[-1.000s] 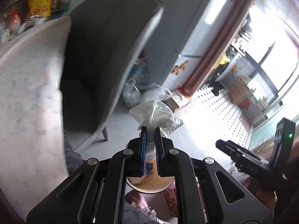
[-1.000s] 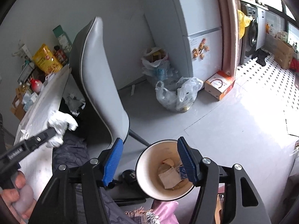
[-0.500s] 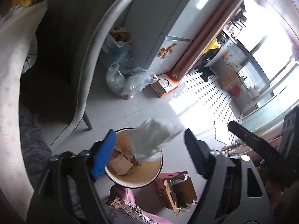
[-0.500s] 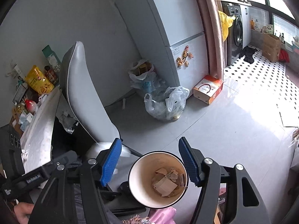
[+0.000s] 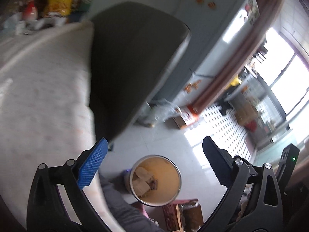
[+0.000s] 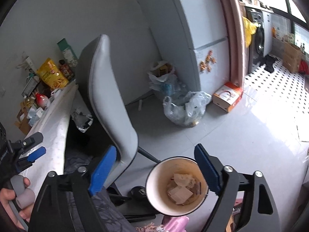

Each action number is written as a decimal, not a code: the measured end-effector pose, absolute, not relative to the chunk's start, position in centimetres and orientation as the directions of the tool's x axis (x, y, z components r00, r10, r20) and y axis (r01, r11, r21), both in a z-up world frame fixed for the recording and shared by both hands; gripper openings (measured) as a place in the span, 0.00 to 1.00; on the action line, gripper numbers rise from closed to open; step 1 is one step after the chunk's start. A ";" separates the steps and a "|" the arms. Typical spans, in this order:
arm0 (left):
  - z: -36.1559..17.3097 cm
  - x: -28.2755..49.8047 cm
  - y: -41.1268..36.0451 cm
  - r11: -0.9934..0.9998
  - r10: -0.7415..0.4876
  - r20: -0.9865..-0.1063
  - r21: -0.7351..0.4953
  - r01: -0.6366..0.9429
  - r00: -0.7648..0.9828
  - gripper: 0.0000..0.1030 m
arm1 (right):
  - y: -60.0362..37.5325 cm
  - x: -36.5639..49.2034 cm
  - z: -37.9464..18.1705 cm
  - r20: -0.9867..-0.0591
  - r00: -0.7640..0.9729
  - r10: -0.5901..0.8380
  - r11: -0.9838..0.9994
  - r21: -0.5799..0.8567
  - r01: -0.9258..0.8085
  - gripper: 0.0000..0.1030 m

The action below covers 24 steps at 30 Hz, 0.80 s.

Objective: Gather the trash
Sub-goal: 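Move both tools back over the table toward the remaining trash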

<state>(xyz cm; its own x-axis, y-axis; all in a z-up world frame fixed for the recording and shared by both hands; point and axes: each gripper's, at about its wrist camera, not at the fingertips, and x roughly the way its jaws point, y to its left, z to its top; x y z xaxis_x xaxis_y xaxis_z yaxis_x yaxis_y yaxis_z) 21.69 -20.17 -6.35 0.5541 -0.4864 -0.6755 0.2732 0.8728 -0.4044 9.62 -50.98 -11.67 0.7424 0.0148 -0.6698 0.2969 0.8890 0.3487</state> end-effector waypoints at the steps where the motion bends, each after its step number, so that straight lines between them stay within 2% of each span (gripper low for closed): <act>1: -6.0 21.8 -19.2 0.877 -0.478 -0.672 -0.404 0.262 0.566 0.94 | -50.4 9.9 -11.4 -0.664 0.748 0.022 0.892 0.351 0.285 0.87; 8: -4.0 21.7 -12.6 0.900 -0.404 -0.639 -0.407 0.158 0.655 0.94 | -45.6 12.5 -9.0 -0.632 0.771 0.083 0.920 0.345 0.184 0.92; 24: -3.0 20.5 2.3 0.877 -0.257 -0.578 -0.476 -0.064 0.774 0.93 | -35.3 15.8 -4.2 -0.583 0.782 0.220 0.945 0.325 -0.024 0.92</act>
